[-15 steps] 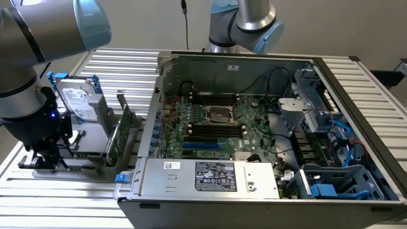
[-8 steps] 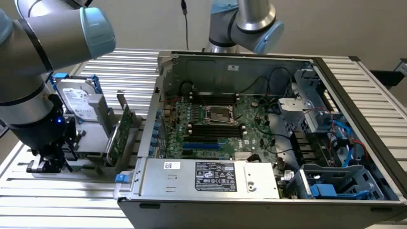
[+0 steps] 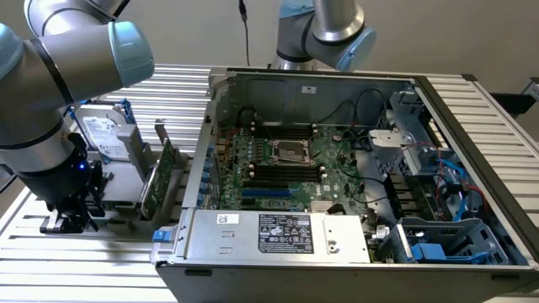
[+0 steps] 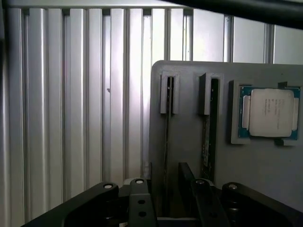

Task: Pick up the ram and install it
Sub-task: 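Pick up the ram and move it above insertion slot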

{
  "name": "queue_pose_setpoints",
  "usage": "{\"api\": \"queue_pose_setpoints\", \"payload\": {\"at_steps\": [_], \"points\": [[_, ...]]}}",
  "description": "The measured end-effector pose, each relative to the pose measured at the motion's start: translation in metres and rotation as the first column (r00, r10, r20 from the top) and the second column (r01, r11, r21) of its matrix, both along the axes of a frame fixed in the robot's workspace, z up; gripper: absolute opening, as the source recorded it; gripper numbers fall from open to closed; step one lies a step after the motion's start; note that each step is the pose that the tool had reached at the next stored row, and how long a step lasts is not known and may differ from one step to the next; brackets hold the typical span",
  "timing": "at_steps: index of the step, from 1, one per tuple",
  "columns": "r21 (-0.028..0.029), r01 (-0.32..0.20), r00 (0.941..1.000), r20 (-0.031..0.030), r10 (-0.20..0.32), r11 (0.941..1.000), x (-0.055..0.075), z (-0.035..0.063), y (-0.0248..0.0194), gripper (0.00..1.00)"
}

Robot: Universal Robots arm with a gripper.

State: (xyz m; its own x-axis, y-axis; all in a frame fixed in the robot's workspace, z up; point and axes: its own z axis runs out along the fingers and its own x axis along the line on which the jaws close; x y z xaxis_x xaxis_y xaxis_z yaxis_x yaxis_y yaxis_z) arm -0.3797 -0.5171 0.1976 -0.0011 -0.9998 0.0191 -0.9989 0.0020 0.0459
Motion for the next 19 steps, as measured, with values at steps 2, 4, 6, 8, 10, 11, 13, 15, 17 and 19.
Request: {"api": "queue_pose_setpoints", "payload": {"at_steps": [2,4,6,8,10,11,13,15,17,19], "points": [[0.0001,0.000,1.0000,0.0060,0.000,1.0000,-0.0034,-0.0013,0.0001,0.36],[0.0000,0.000,1.0000,0.0061,0.000,1.0000,-0.0038,-0.0015,0.0001,0.36],[0.0000,0.000,1.0000,0.0061,0.000,1.0000,-0.0038,-0.0015,0.0001,0.36],[0.0001,0.000,1.0000,0.0062,0.000,1.0000,-0.0038,-0.0016,0.0001,0.34],[0.0001,0.000,1.0000,0.0062,0.000,1.0000,-0.0039,-0.0016,0.0001,0.28],[0.0001,0.000,1.0000,0.0062,0.000,1.0000,-0.0038,-0.0016,0.0001,0.21],[0.0001,0.000,1.0000,0.0062,0.000,1.0000,-0.0038,-0.0016,0.0001,0.21],[0.0000,0.000,1.0000,0.0061,0.000,1.0000,-0.0039,-0.0016,0.0001,0.14],[0.0001,0.000,1.0000,0.0062,0.000,1.0000,-0.0039,-0.0016,0.0001,0.14],[0.0001,0.000,1.0000,0.0063,0.000,1.0000,-0.0039,-0.0016,0.0001,0.14]]}}
